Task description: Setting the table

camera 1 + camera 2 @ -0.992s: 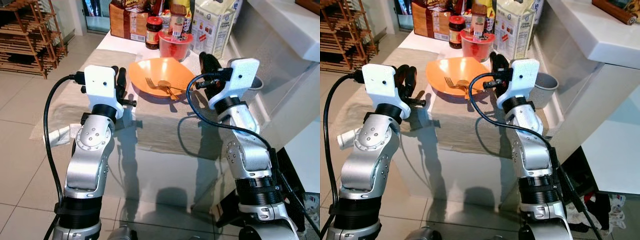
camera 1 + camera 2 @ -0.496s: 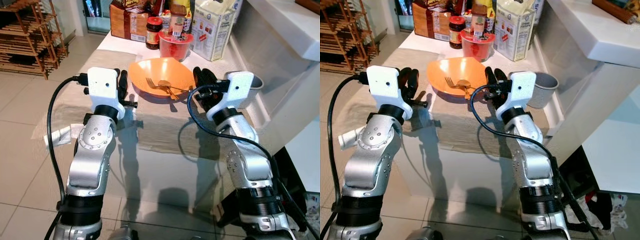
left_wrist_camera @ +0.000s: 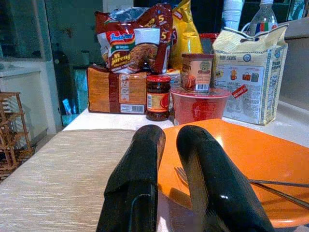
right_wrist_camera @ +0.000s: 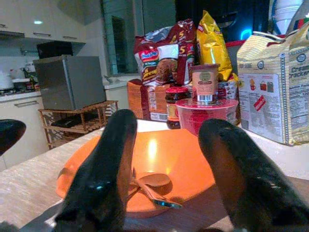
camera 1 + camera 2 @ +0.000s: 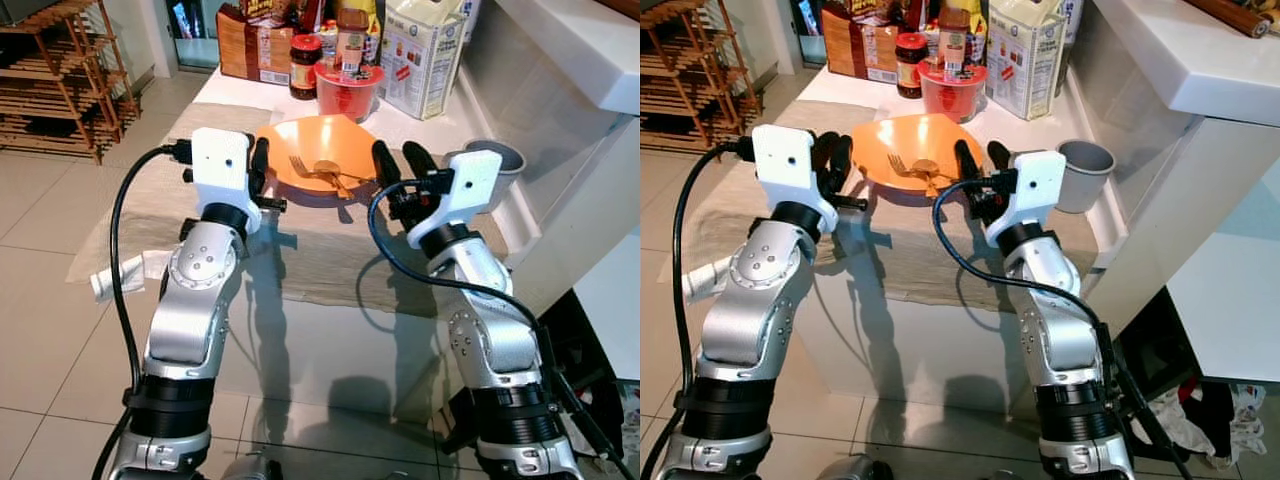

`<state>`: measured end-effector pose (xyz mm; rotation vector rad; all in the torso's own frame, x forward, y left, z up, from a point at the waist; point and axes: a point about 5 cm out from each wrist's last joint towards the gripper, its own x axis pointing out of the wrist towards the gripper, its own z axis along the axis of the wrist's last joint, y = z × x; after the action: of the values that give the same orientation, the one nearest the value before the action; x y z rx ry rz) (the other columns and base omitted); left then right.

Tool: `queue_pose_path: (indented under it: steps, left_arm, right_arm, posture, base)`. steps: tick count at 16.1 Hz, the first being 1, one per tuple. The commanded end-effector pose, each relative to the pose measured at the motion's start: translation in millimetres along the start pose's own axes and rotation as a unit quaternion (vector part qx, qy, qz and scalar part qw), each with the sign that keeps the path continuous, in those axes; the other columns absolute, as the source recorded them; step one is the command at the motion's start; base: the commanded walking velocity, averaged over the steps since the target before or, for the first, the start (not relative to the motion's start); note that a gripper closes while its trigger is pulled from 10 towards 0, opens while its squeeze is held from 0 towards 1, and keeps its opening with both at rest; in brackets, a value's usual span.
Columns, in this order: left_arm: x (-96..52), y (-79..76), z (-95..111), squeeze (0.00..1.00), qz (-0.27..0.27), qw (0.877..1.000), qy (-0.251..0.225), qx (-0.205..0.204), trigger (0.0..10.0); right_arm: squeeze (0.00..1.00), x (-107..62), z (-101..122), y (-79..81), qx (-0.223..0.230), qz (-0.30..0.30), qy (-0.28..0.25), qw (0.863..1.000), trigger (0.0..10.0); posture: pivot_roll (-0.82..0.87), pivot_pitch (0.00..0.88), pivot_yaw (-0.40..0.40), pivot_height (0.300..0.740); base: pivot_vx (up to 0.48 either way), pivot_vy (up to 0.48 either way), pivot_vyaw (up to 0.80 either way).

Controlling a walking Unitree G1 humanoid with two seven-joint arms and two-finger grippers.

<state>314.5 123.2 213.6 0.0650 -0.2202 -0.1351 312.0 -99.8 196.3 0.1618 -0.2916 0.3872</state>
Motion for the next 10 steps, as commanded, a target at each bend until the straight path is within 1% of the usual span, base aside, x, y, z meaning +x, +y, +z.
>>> queue_pose_path:
  steps: [1, 2, 3, 4, 5, 6, 7, 8, 9, 10]
  left_arm:
    - [0.5, -3.6, 1, 0.0, -0.006, 1.0, -0.003, -0.002, 10.0]
    - [0.1, -3.7, 0, 0.0, -0.007, 1.0, -0.003, -0.003, 10.0]
    - [-1.1, -5.0, -1, 0.0, -0.017, 1.0, 0.0, -0.001, 10.0]
    - [-2.4, -4.8, -3, 0.0, -0.023, 1.0, 0.003, 0.004, 10.0]
    - [-4.6, -2.6, -5, 0.0, -0.032, 0.999, 0.007, 0.008, 10.0]
    - [-6.6, 0.4, -7, 0.0, -0.035, 0.999, 0.01, 0.009, 10.0]
    - [-9.8, 7.7, -10, 0.0, -0.033, 0.999, 0.021, 0.007, 10.0]
    - [-11.1, 12.0, -11, 0.0, -0.03, 0.999, 0.023, 0.008, 10.0]
    - [-12.0, 19.8, -11, 0.0, -0.026, 0.999, 0.022, 0.015, 10.0]
    - [-11.9, 22.2, -10, 0.0, -0.021, 0.999, 0.02, 0.013, 10.0]
  right_arm:
    - [1.0, 1.3, 0, -0.4, -0.002, 0.007, 0.002, 1.0, 10.0]
    - [1.0, 2.5, 0, -1.7, -0.004, 0.008, 0.002, 1.0, 10.0]
    - [1.0, 2.0, 3, -6.8, -0.016, 0.002, 0.001, 1.0, 10.0]
    - [1.0, -2.2, 4, -12.6, -0.041, -0.013, 0.003, 0.999, 10.0]
    - [0.82, -11.8, 3, -20.0, -0.068, -0.03, 0.014, 0.997, 10.0]
    - [0.0, -19.6, 1, -24.7, -0.081, -0.042, 0.021, 0.996, 10.0]
    - [0.0, -36.2, -2, -32.7, -0.095, -0.069, 0.033, 0.993, 10.0]
    - [0.0, -48.3, -2, -35.7, -0.105, -0.082, 0.038, 0.99, 10.0]
    - [0.0, -72.4, -3, -40.9, -0.113, -0.119, 0.049, 0.985, 10.0]
    - [0.0, -79.3, -3, -41.6, -0.117, -0.132, 0.051, 0.983, 10.0]
  posture:
    - [0.05, 0.0, -0.043, 0.718]
    - [0.05, 0.0, -0.043, 0.718]
    - [0.05, 0.0, -0.047, 0.718]
    - [0.05, 0.0, -0.045, 0.718]
    - [0.04, 0.0, -0.039, 0.718]
    - [0.03, 0.0, -0.031, 0.718]
    - [0.02, 0.0, -0.023, 0.718]
    - [0.02, 0.0, -0.02, 0.718]
    - [0.01, 0.0, -0.012, 0.718]
    - [0.01, 0.0, -0.01, 0.718]
  base:
    - [0.0, 0.0, 0.0]
    - [0.0, 0.0, 0.0]
    - [0.0, 0.0, 0.0]
    - [0.0, 0.0, 0.0]
    - [0.0, 0.0, 0.0]
    - [0.0, 0.0, 0.0]
    - [0.0, 0.0, 0.0]
    - [0.0, 0.0, 0.0]
    - [0.0, 0.0, 0.0]
    - [0.0, 0.0, 0.0]
